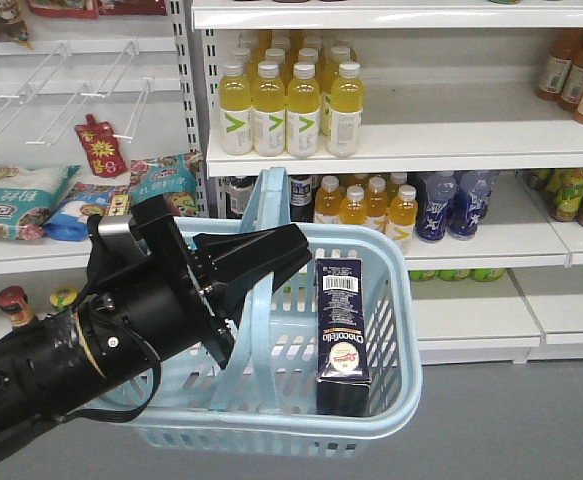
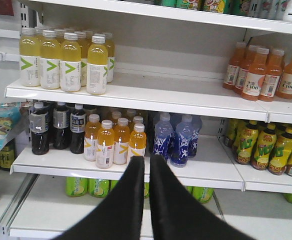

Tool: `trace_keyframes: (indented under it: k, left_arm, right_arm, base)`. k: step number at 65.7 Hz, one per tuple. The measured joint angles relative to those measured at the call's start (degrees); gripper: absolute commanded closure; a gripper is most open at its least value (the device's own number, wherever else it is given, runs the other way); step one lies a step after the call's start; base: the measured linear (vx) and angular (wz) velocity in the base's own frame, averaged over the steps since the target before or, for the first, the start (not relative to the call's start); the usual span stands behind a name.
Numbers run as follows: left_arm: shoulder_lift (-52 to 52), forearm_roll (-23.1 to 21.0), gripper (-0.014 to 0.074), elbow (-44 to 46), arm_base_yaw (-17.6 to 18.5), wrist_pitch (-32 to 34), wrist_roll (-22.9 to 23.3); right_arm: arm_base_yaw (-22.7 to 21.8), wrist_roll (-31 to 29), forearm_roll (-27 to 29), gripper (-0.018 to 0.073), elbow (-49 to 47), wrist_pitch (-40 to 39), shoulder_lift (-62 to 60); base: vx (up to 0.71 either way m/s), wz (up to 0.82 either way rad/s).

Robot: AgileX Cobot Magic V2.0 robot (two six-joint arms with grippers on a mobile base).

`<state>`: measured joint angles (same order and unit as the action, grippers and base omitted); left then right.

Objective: Left arm holds basket, right arm returns cookies
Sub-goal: 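Turn the base along the shelves keeping the basket in the left gripper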

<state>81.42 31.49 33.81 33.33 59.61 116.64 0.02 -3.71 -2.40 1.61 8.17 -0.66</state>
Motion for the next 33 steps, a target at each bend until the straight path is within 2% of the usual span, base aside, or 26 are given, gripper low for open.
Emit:
trace_keyframes:
  k: [19,33]
  left_arm:
    - [0.0,-0.06,0.0599,0.0,0.0,0.0,0.0]
    - [0.0,-0.12,0.0599,0.0,0.0,0.0,0.0]
  right_arm:
    - [0.0,0.0,0.0,0.0562,0.0,0.0,0.0]
    - [0.0,0.0,0.0,0.0562,0.0,0.0,0.0]
  base:
    - [0.39,-0.11]
    - [0.3,-0.27]
